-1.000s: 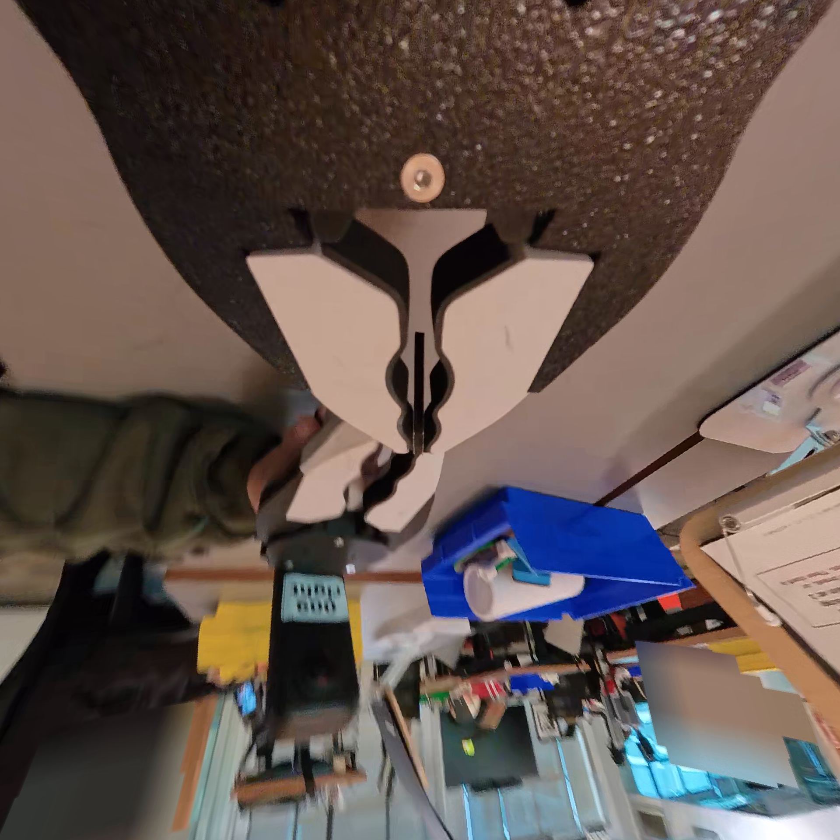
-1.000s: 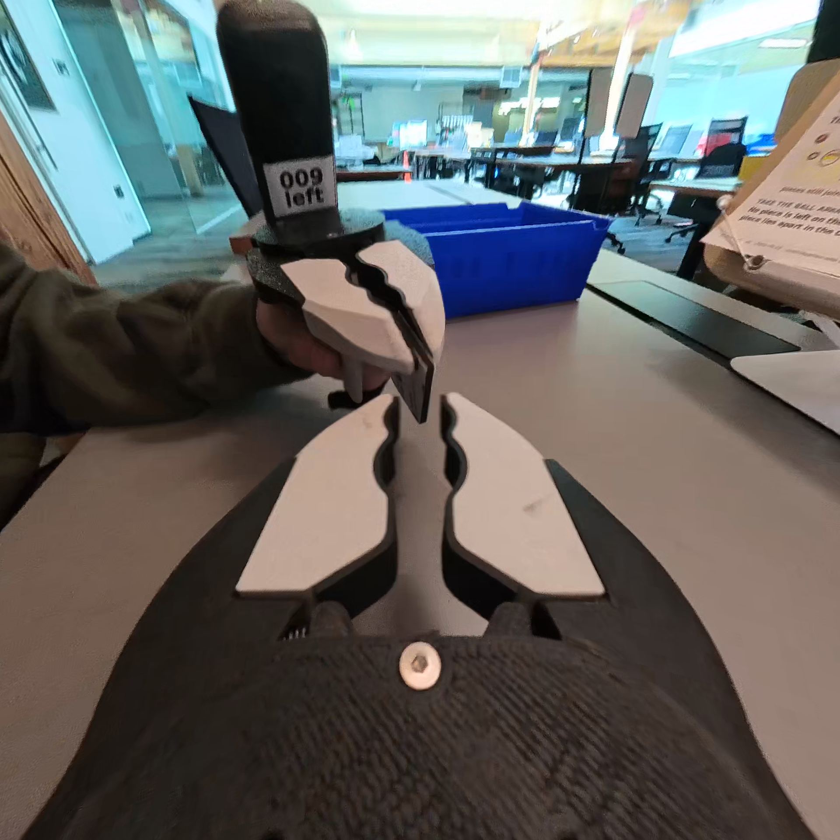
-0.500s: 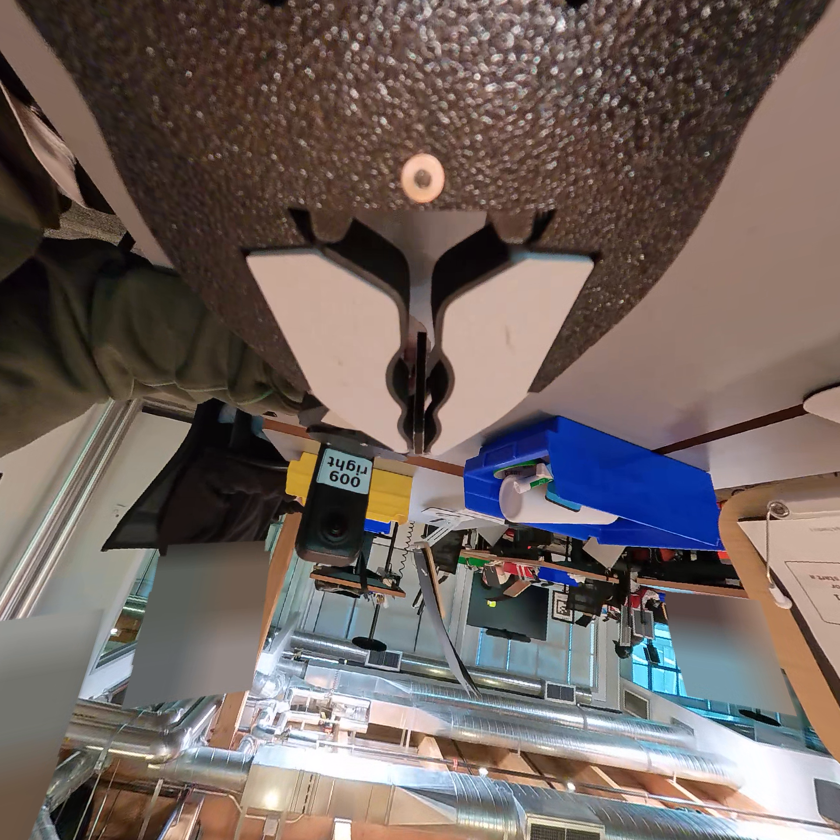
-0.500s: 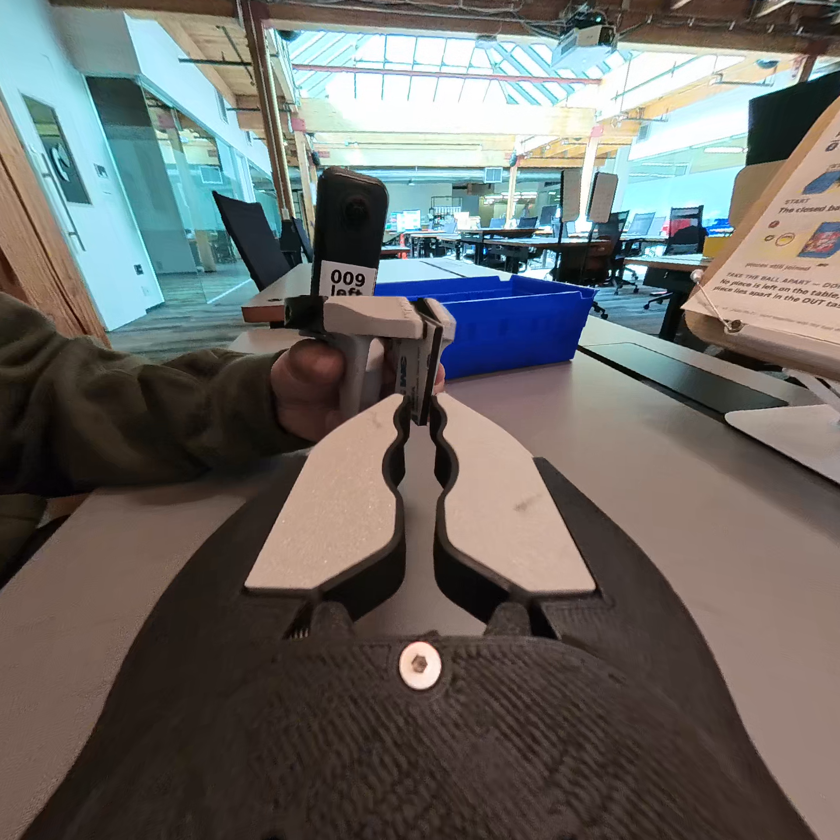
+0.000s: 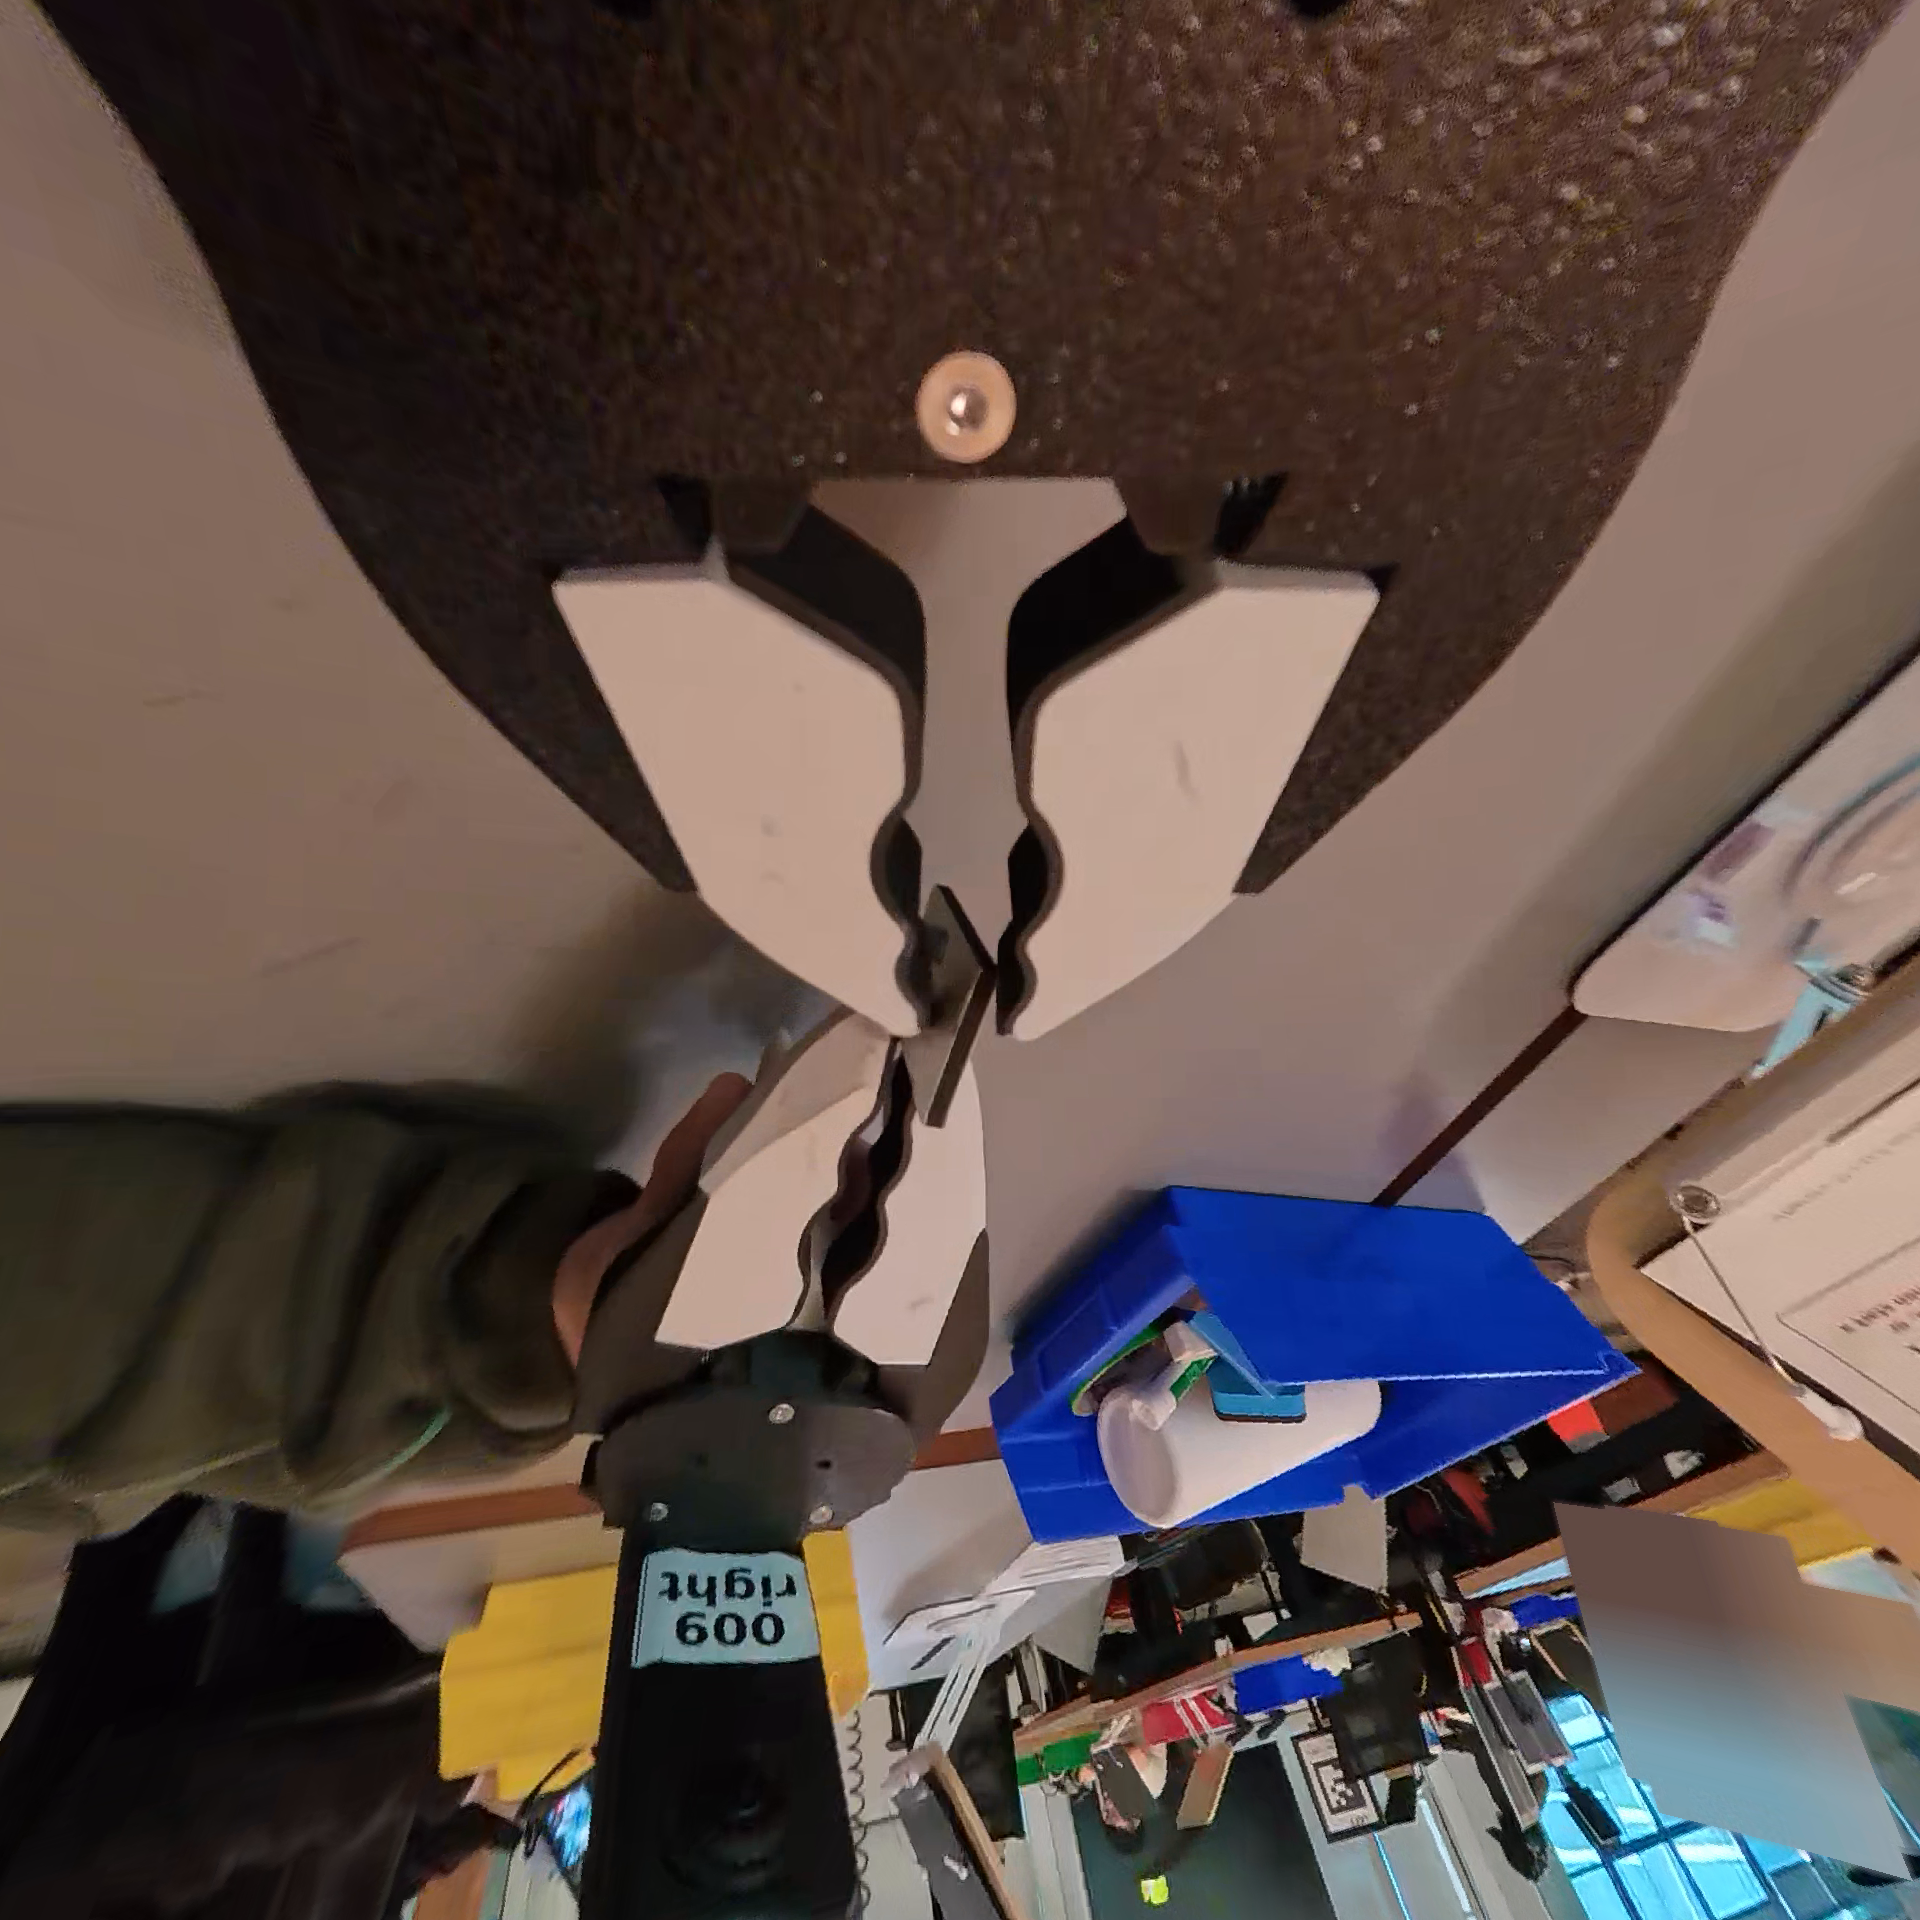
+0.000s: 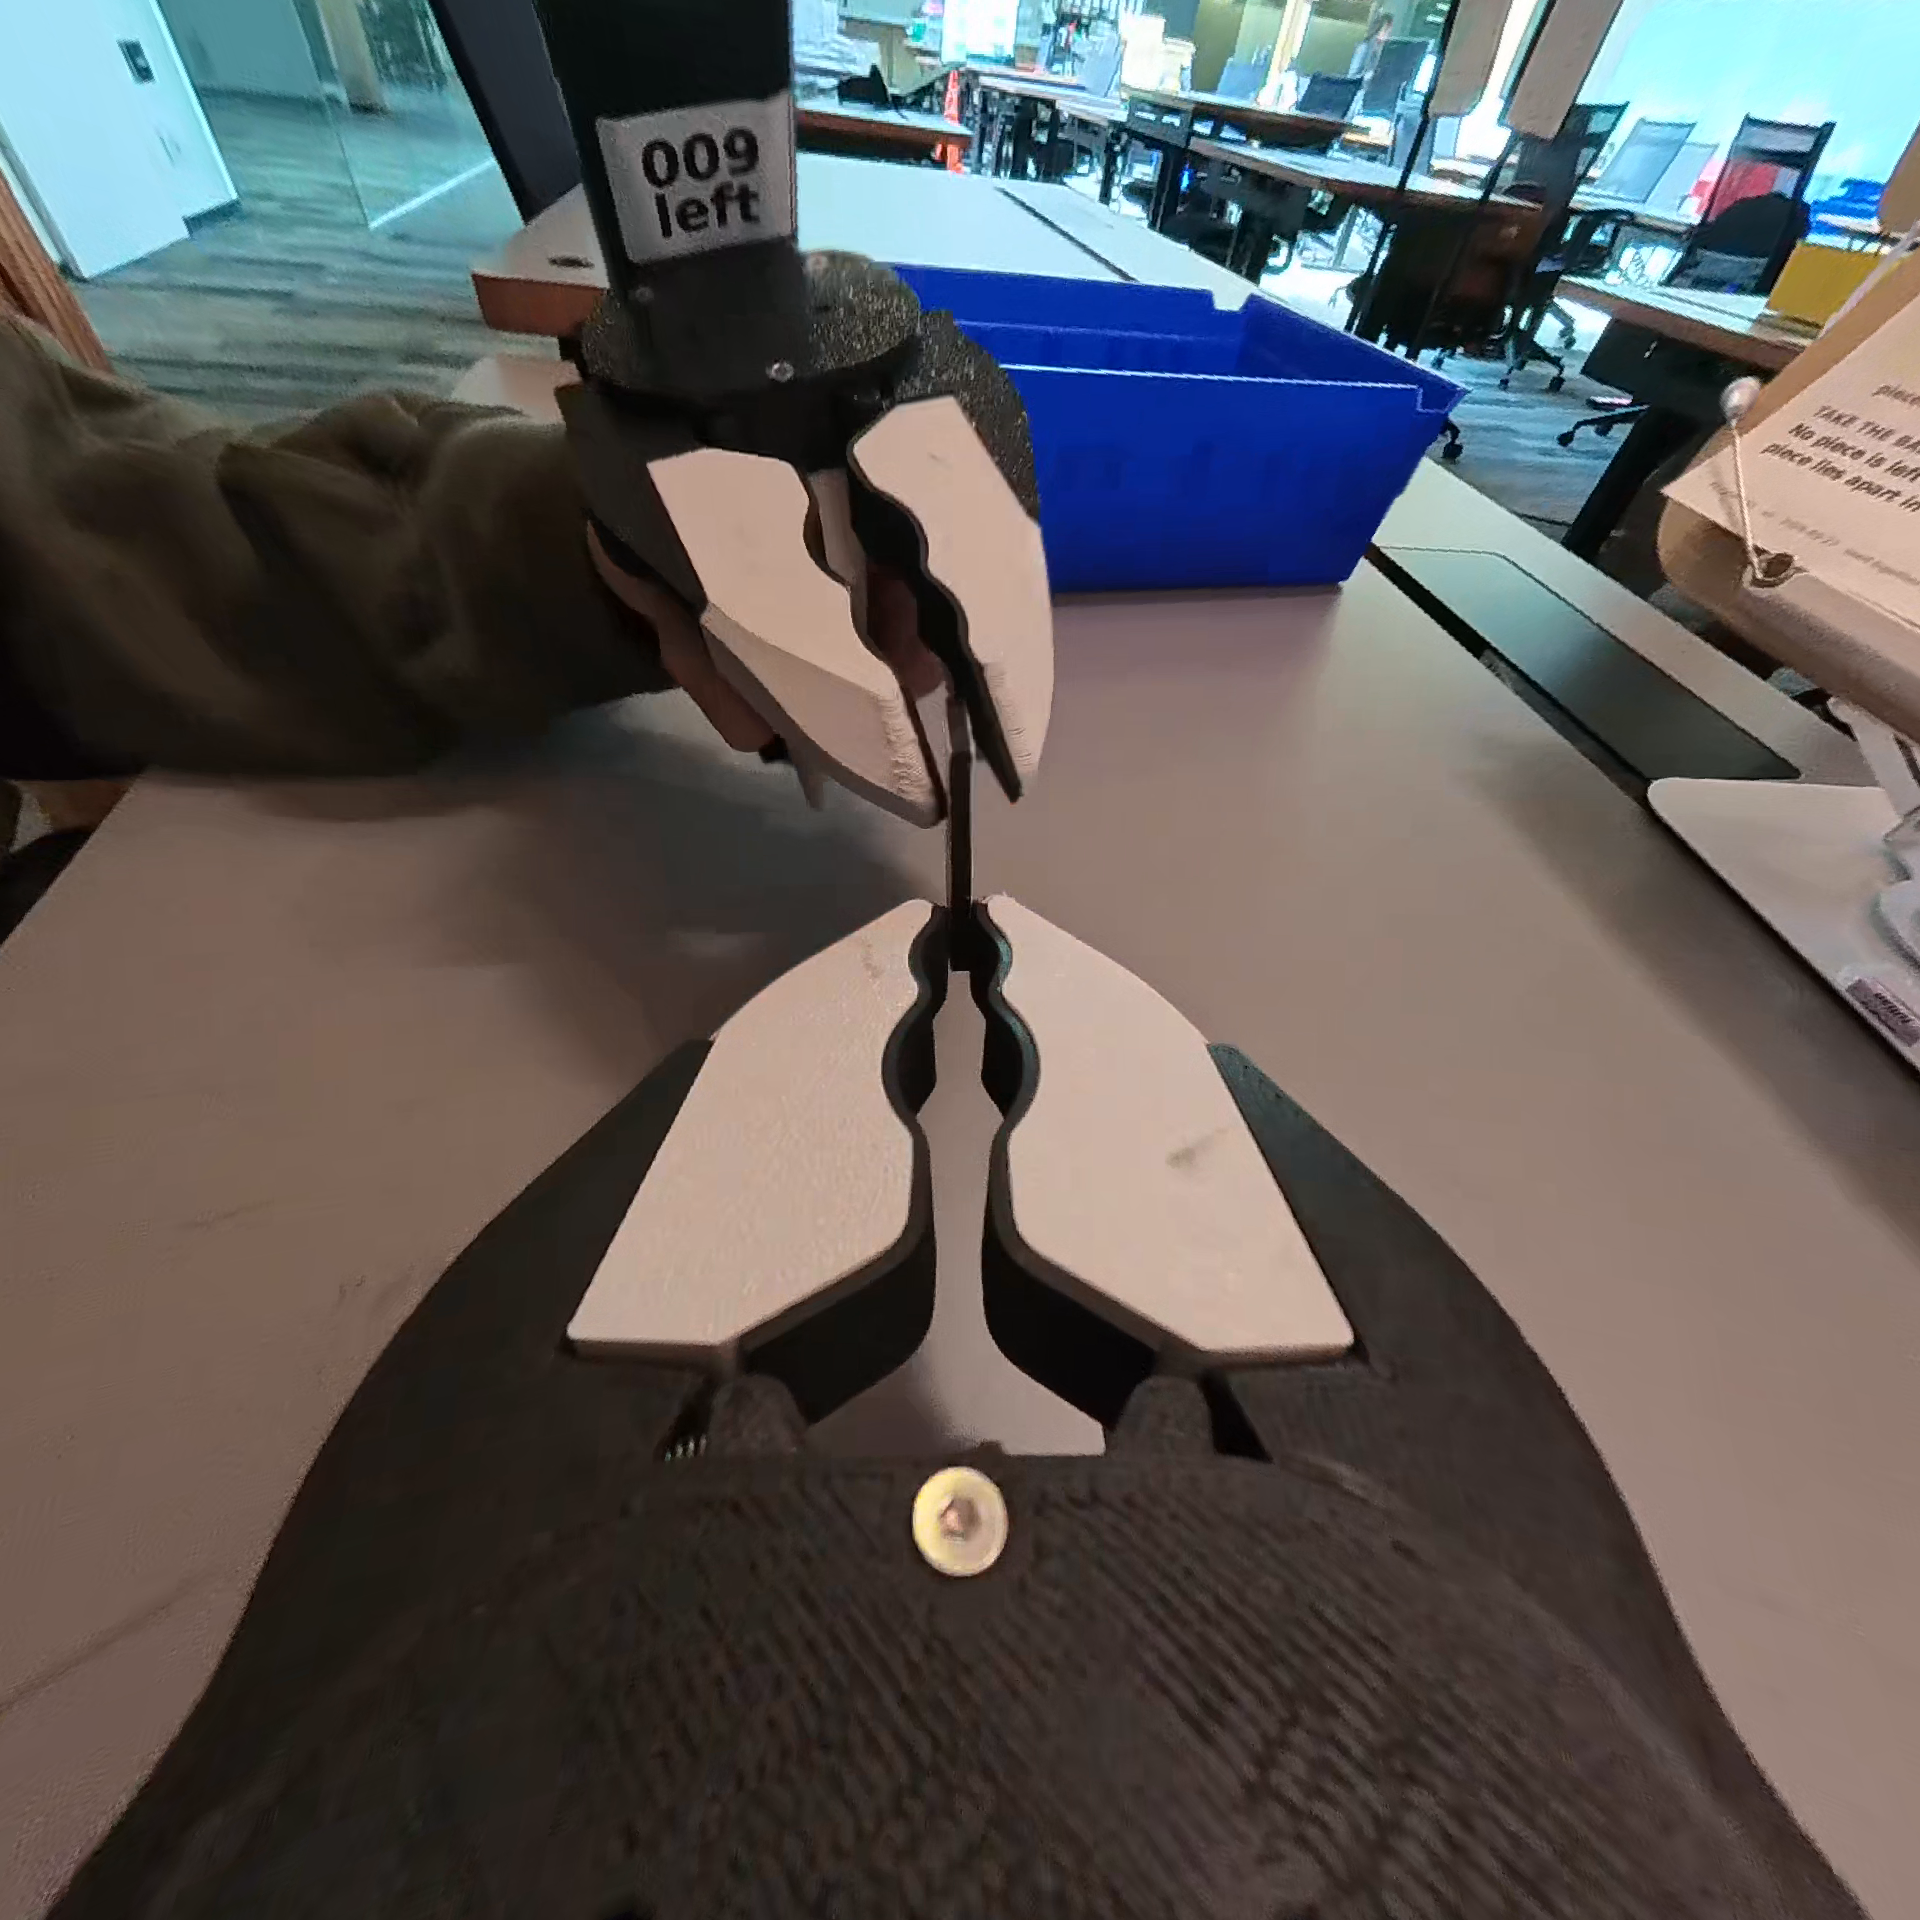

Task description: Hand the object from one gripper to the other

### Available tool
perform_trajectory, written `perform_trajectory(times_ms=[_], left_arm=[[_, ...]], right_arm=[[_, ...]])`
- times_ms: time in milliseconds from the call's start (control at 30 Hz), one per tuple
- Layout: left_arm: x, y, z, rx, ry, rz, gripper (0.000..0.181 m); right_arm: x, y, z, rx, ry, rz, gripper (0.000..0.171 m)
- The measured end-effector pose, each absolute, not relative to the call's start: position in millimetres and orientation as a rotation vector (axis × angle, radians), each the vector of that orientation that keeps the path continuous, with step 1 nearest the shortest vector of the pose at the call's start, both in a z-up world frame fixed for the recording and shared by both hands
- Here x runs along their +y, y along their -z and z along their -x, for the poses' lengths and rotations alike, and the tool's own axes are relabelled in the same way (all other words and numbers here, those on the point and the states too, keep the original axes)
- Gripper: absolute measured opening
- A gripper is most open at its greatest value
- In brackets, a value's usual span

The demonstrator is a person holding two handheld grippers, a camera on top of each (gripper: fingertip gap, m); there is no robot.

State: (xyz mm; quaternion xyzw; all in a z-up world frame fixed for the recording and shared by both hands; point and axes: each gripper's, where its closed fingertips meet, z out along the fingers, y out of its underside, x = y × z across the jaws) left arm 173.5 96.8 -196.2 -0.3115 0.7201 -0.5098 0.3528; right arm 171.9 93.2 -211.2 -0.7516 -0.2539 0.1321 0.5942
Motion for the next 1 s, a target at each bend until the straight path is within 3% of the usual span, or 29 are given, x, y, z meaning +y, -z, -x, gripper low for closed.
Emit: perform_trajectory(times_ms=[133,300,433,533,767,1000], left_arm=[[95,201,-174,1.893,1.230,0.765,0.021],[90,208,-170,1.978,1.187,0.707,0.003],[95,202,-174,1.911,1.278,0.805,0.003],[106,187,-179,1.755,1.465,0.946,0.003],[116,143,-170,1.339,2.101,1.033,0.003],[108,140,-166,1.348,2.126,0.959,0.003]], right_arm=[[90,215,-169,-0.637,-0.302,1.770,0.004],[92,220,-171,-0.662,-0.234,1.791,0.005],[97,213,-177,-0.582,-0.227,1.731,0.007],[100,202,-184,-0.490,-0.230,1.673,0.034],[103,171,-181,-0.338,-0.339,1.457,0.043],[102,162,-170,-0.277,-0.502,1.378,0.023]])
